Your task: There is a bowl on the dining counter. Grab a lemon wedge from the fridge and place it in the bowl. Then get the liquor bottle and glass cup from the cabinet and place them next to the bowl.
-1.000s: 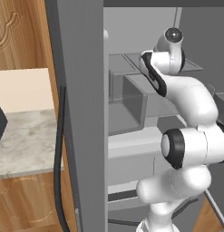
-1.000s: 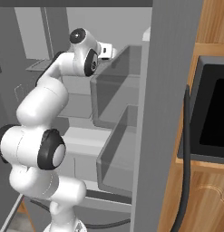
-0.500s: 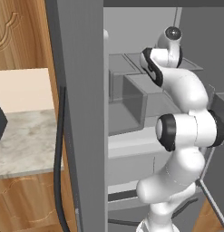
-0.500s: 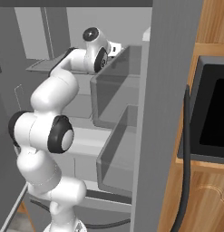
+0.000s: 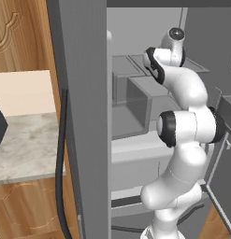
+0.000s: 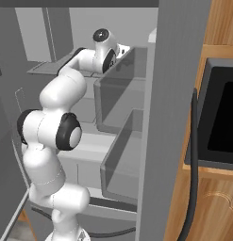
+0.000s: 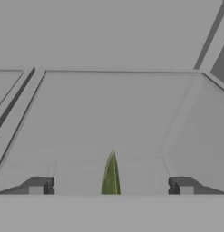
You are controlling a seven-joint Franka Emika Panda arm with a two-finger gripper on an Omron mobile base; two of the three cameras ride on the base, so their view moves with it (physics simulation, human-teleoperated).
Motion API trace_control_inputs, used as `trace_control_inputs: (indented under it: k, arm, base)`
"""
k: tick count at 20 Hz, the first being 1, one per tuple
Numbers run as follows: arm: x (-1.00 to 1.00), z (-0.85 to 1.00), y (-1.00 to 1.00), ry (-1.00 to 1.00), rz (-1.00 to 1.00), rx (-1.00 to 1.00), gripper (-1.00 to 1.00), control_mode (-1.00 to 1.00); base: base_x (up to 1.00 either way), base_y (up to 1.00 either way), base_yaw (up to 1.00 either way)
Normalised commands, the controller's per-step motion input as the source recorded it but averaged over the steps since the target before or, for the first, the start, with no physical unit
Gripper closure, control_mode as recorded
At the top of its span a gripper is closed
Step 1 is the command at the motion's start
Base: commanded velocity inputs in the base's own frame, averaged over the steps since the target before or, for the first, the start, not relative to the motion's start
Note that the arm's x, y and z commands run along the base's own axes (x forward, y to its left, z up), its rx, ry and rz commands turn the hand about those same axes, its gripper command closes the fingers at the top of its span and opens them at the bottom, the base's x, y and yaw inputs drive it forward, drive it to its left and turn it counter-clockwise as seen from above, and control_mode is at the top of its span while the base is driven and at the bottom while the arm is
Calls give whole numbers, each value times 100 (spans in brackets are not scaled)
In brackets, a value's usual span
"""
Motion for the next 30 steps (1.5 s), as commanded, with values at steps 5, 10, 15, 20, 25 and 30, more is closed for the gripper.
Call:
trace_control_inputs:
  k: [5,10,15,20,25,30]
  arm:
    - [30,-24,0,2,0,0,-100,-100]
    - [36,-22,0,2,0,0,-100,-100]
    - [-7,-26,-3,1,-2,0,-100,-100]
    - [-42,-30,-6,0,-6,0,-100,-100]
    - [-2,-56,0,5,-6,0,-100,-100]
    - [-21,-49,0,2,-6,0,100,-100]
  base:
    - [0,0,0]
    - [0,0,0]
    - [0,0,0]
    - [0,0,0]
    - [0,0,0]
    - [0,0,0]
